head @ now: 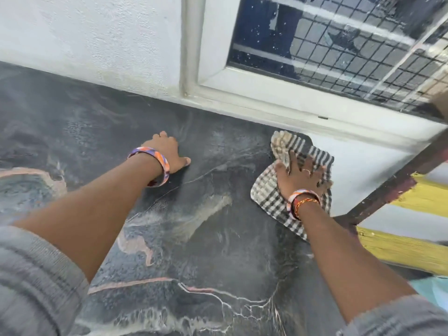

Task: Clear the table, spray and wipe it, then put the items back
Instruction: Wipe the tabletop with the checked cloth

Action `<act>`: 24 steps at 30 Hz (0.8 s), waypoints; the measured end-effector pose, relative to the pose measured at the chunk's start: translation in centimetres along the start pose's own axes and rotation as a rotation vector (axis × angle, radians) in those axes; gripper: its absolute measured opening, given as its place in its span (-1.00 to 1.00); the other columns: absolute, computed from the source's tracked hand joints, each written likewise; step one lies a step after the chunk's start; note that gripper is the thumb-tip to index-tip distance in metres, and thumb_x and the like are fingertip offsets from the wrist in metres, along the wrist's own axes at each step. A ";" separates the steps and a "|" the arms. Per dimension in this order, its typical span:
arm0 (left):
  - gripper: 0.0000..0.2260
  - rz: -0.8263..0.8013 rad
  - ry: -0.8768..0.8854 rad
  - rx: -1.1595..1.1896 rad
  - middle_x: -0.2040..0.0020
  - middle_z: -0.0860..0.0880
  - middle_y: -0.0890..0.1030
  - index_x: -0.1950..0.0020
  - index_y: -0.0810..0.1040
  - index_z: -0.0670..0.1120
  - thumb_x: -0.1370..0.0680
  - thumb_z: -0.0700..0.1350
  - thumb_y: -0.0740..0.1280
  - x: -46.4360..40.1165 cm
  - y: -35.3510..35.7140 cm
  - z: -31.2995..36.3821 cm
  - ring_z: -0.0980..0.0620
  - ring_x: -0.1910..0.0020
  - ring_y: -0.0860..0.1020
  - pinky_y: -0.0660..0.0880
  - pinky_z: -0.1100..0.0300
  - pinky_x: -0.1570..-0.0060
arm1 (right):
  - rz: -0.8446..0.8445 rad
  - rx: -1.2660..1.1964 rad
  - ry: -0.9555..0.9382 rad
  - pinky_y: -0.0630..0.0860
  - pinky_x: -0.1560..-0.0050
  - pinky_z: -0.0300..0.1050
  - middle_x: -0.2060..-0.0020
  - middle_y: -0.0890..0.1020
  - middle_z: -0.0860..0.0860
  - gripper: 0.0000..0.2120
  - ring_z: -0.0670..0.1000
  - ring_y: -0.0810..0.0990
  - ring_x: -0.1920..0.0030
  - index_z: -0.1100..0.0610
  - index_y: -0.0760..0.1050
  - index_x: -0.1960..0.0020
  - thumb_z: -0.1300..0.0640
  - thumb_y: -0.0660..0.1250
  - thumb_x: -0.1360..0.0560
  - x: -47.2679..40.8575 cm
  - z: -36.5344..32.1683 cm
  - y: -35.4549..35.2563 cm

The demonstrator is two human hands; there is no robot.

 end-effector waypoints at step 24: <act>-0.39 -0.026 -0.045 -0.116 -0.21 -0.08 0.43 -0.17 0.44 -0.13 -0.38 0.33 0.30 -1.3 0.2 -0.1 -0.15 -0.15 0.52 0.40 0.11 0.13 | 0.129 -0.013 -0.072 -0.11 -0.48 0.23 -0.54 0.02 0.04 -0.45 0.23 -0.05 -0.51 0.01 0.03 -0.53 -0.15 -0.08 -0.58 -8.6 -4.2 -2.5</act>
Point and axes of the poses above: each hand's wrist, its own x-axis away from the middle knuckle, its own y-axis out of the palm, z = x × y, the point moved 7 cm from there along -x, towards the middle knuckle
